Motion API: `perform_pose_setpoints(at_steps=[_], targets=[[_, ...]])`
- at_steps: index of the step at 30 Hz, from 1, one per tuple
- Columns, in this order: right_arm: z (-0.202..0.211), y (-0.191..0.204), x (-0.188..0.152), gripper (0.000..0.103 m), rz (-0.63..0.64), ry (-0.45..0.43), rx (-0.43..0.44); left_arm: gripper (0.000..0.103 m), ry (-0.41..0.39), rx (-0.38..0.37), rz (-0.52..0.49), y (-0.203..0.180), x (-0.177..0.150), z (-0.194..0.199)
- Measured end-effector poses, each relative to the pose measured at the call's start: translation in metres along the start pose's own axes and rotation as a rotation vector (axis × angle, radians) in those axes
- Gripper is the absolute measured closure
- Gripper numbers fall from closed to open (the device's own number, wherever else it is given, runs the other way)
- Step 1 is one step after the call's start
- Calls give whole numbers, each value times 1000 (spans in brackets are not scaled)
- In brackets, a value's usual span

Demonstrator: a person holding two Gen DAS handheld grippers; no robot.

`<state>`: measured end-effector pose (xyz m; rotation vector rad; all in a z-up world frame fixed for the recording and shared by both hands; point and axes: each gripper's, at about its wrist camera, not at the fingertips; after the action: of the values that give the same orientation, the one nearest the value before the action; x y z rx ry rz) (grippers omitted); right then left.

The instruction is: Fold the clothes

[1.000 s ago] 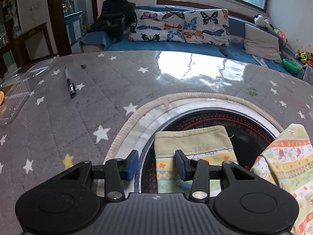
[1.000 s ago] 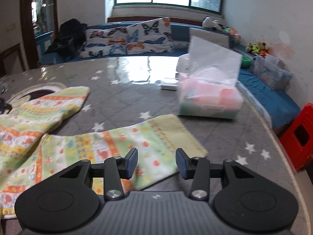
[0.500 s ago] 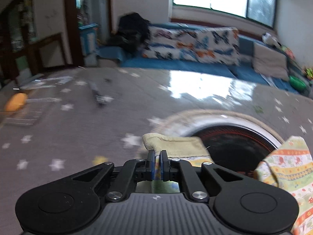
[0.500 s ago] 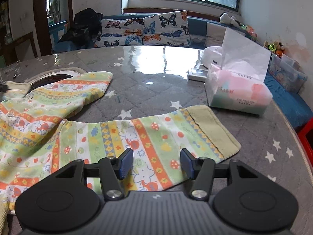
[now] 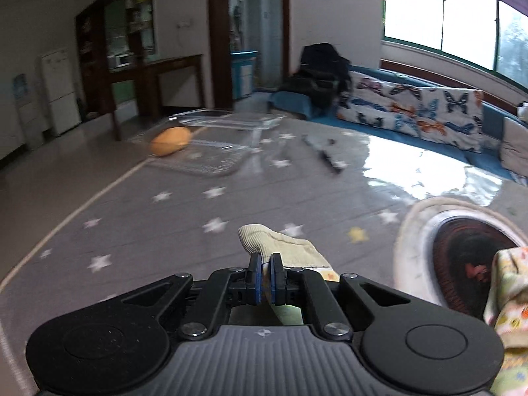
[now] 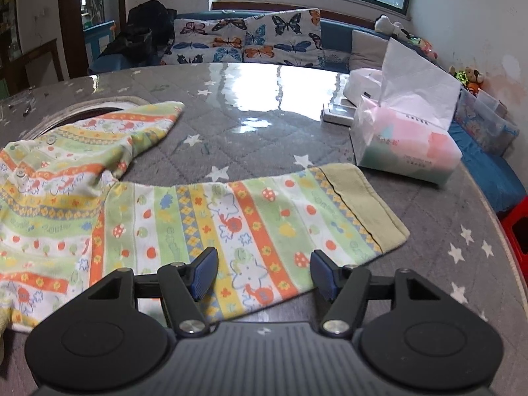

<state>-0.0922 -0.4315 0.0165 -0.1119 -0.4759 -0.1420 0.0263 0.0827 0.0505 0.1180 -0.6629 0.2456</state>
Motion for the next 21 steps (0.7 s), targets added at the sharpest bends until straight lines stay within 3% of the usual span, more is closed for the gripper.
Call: perform_pose_setpoints(at_steps=[6,12,17,20,21], targets=[[8,3,-9,40,33,17,-24,98,19,88,72,38,-7,1],[16,2,-1,40,49,12,-17,97,57,128,41,40,-3,-7],[20,11,13,40,82,-10,6,89,69,82,64,38,2,-1],[21,21,24,40,114,-27,16,85,54,5,54,27,4,13],[20,25,27,40,124,-31,20,78,51,-30,37,20,5,17]])
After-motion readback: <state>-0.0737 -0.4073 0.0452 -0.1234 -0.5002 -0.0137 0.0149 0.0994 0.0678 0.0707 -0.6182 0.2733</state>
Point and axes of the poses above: each gripper's, at about its wrist camera, not at the fingertips, and z roughly against the way its jaws point, y to its left, x to its top, and after that the axes turned 14 degrees about y, right-handed
